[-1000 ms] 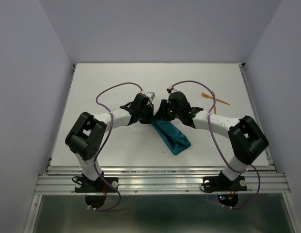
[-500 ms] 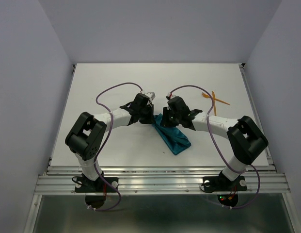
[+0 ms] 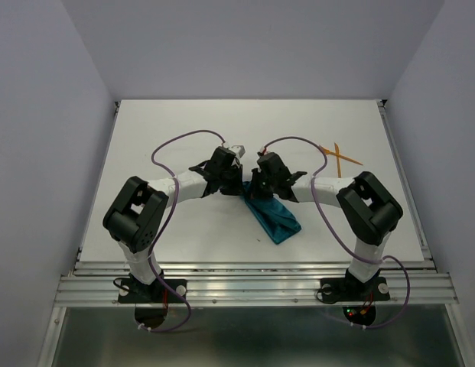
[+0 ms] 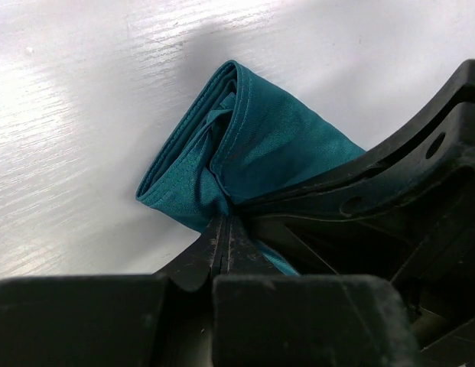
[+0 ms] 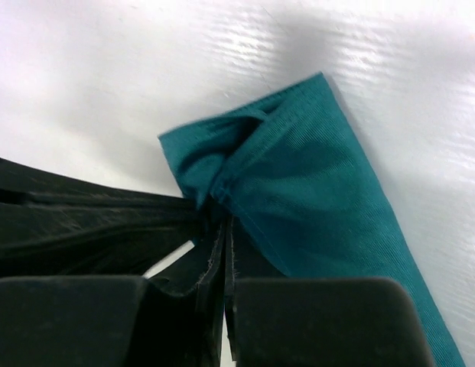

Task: Fold the napkin into a case and place the utensils inside
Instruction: Stuff the top corner of the smaller-rectangle-folded napkin into the folded napkin.

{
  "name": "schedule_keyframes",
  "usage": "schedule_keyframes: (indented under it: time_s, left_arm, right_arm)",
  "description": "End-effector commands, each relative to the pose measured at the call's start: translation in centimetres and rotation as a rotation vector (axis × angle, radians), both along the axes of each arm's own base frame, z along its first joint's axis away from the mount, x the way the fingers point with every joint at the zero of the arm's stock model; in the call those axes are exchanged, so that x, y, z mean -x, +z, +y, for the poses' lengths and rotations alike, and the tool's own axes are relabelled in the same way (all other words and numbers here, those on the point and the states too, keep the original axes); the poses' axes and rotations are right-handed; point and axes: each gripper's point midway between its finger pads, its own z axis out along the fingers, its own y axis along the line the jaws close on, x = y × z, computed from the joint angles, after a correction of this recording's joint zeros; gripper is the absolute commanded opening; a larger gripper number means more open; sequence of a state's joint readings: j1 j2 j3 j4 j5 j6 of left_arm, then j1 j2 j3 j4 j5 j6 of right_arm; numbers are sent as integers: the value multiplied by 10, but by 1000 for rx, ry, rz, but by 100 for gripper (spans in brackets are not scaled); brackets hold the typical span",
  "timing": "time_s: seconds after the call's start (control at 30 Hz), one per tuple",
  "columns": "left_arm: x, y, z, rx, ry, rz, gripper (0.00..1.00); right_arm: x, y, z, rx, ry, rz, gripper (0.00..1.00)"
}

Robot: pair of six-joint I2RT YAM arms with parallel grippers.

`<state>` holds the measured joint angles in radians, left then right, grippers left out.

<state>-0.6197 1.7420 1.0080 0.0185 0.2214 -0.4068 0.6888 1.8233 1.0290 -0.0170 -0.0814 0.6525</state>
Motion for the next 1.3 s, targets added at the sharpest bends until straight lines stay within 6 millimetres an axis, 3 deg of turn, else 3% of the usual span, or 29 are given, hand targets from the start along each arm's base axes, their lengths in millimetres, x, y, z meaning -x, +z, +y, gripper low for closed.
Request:
schedule_keyframes:
  time_s: [0.0, 0.27, 0.53, 0.67, 0.7, 0.8, 0.83, 0.97, 1.1, 1.27]
  left_arm:
    - [-3, 11, -2, 30, -7, -29, 0]
    - [-3, 12, -2, 30, -9, -31, 0]
    - [-4, 15, -2, 35, -7, -35, 0]
    - [-4, 15, -1, 33, -2, -38, 0]
    - [-5, 15, -1, 33, 2, -38, 0]
    - [-5, 15, -1, 34, 4, -36, 0]
    - [-5, 14, -1, 34, 4, -35, 0]
    - [-6, 16, -2, 37, 3, -38, 0]
    - [-6, 15, -3, 41, -4, -32, 0]
    - [-6, 13, -4, 43, -6, -27, 0]
  right_arm:
    - [-21, 32, 29, -116, 7, -83, 3]
    - [-28, 32, 34, -123, -8, -84, 2]
    - [-23, 8, 43, -138, 20, -27, 2]
    - [-18, 24, 44, -168, 44, -41, 2]
    - [-17, 38, 45, -189, 55, -59, 2]
    - [-13, 55, 41, -192, 69, -81, 4]
    - [-11, 66, 38, -192, 73, -99, 9]
    - [-5, 79, 25, -156, 70, -125, 14]
    - [6, 71, 5, -76, 66, -114, 21]
    - [10, 46, -26, 120, 105, -132, 34]
